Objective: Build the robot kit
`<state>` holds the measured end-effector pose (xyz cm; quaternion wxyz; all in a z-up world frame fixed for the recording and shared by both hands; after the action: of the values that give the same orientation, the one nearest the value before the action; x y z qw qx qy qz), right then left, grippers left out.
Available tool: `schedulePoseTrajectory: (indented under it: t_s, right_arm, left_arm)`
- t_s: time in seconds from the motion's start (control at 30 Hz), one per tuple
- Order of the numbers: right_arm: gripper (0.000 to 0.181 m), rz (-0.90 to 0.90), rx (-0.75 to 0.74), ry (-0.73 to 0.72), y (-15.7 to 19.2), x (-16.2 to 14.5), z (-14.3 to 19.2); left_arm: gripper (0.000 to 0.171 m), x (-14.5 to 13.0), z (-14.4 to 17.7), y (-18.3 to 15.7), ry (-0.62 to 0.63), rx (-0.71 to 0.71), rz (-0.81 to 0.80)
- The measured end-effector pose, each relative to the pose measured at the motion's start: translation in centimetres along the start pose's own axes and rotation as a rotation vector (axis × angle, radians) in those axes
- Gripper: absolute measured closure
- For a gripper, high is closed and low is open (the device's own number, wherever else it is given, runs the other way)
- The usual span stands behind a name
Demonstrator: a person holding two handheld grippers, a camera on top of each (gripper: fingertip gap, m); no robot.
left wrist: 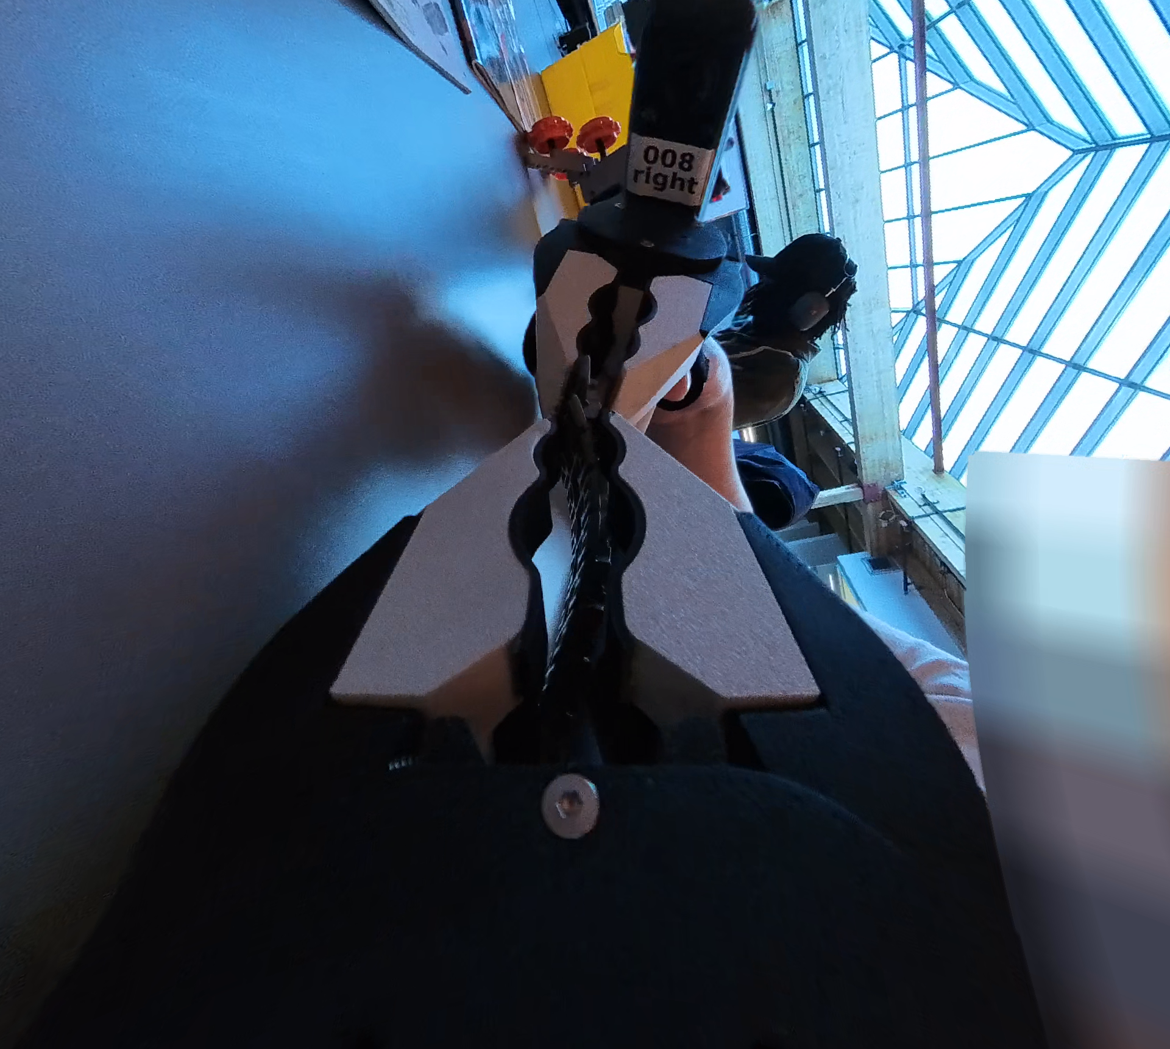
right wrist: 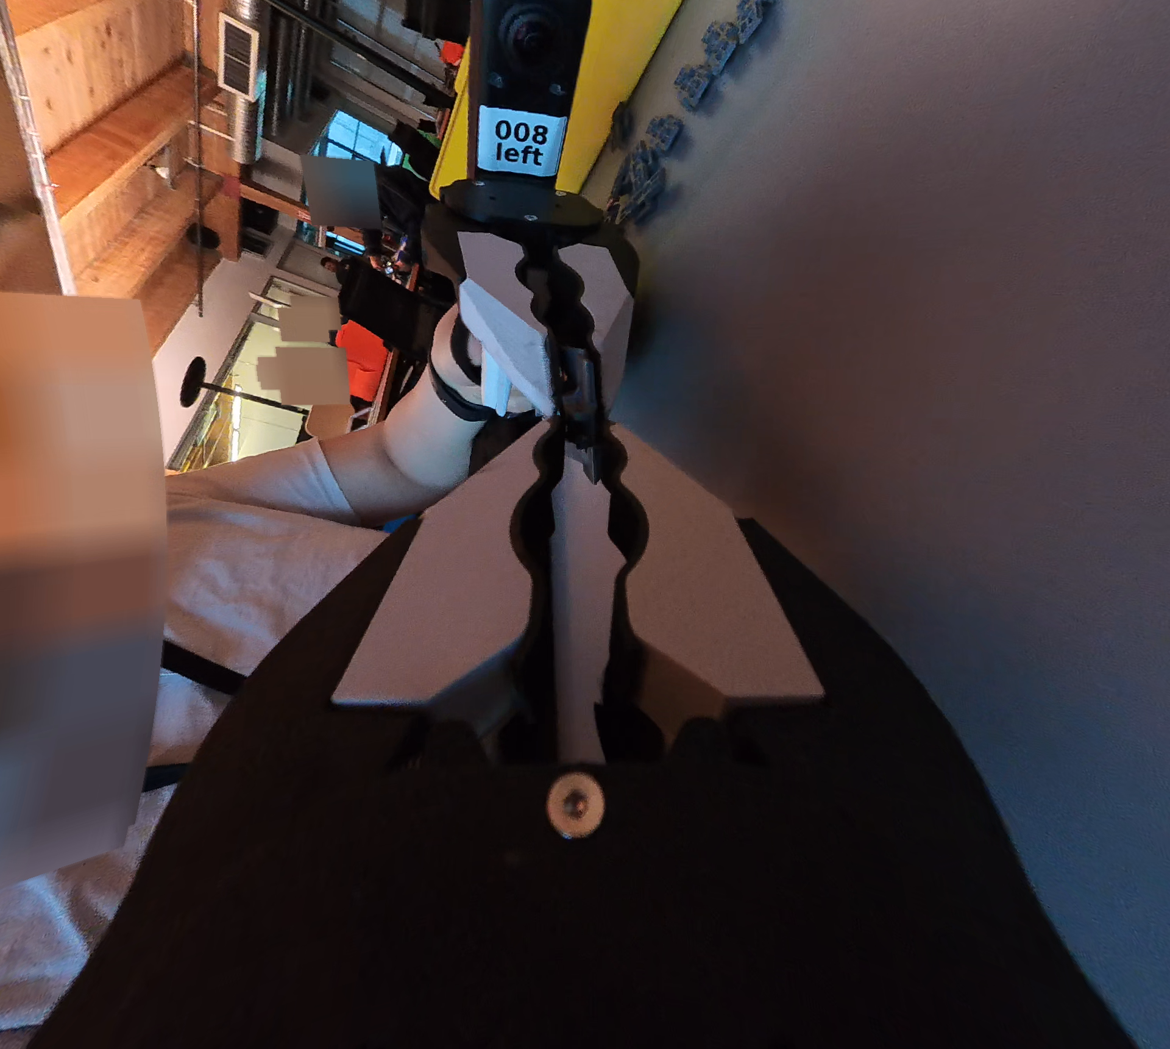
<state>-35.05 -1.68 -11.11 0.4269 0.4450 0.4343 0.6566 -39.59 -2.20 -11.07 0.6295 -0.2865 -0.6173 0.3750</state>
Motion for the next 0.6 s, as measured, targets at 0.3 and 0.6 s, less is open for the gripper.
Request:
schedulePoseTrajectory:
  t_s: [0.3,0.6]
  right_arm:
    - [0.177,-0.035,0.109,-0.047,0.4,0.6,1.0]
    - [0.174,-0.092,0.229,-0.022,0.9,0.1,0.5]
  left_arm:
    - [0.164,0.3,0.1,-0.5,-0.019,-0.029,-0.005]
    - [0.164,0.4,0.2,-1.1,-0.037,-0.086,0.017]
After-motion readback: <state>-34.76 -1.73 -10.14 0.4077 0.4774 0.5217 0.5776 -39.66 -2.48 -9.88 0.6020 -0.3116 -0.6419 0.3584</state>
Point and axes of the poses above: each gripper's, where its closed fingertips meet, z back along the fingers, x out of its top, y = z × x across the jaws, the point moved 3 cm from there along z, back along the fingers, and after that the axes turned 15 degrees about -z, right-handed, at the moved point
